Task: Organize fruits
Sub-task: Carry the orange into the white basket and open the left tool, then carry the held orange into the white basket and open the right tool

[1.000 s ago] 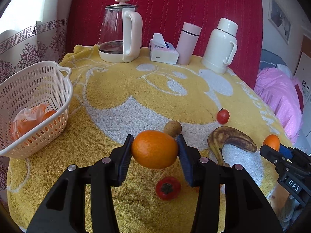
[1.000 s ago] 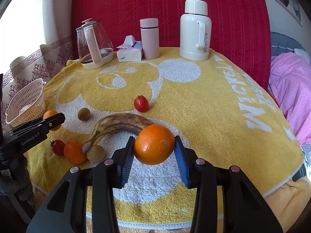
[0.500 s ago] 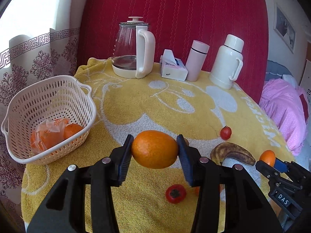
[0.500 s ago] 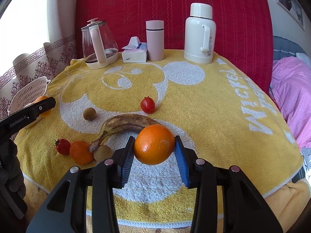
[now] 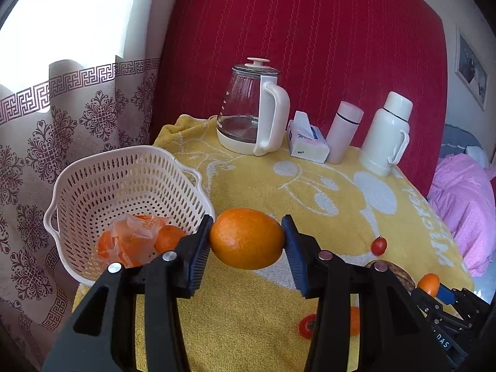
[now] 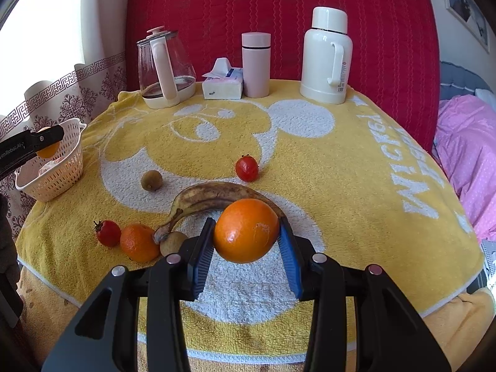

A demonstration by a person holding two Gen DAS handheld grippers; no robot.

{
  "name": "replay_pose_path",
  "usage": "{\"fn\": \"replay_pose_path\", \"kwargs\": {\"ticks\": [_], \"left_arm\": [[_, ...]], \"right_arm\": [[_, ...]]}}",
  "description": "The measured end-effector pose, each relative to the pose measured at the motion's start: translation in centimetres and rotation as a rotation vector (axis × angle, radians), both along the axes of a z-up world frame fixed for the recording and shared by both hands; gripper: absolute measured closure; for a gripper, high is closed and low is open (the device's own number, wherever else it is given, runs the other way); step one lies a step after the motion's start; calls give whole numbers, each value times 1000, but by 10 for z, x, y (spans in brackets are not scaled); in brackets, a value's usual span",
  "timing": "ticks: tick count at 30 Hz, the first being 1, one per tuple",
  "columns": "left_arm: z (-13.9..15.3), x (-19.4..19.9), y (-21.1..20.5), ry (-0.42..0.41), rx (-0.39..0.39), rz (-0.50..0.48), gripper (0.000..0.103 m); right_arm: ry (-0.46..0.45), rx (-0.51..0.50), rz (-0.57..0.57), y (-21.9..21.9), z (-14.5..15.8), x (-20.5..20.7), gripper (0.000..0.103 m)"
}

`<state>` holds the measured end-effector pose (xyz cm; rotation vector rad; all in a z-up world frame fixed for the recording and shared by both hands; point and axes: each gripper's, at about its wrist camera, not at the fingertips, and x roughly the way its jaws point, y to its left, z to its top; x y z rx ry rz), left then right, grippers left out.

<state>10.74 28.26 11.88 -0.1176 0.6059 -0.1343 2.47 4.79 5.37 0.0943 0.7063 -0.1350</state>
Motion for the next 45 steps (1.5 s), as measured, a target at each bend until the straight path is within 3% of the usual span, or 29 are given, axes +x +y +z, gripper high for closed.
{"fn": "replay_pose_path", "kwargs": {"ticks": [17,21,30,36,45], "left_arm": [[2,18,78,14,-42,236,56],[1,18,88,7,-59,274,36],[7,17,95,-7,-58,292,30],[11,15,102,-18,-36,329,24],[22,9,123,-49,-34,394,23]], "right_arm": [[11,-9,26,11,-4,2,62],[14,-11,33,13,-5,3,62],[18,21,62,16,-4,6,62],[-5,88,155,35,11,21,62],[-51,118,361,116,38,61,62]]}}
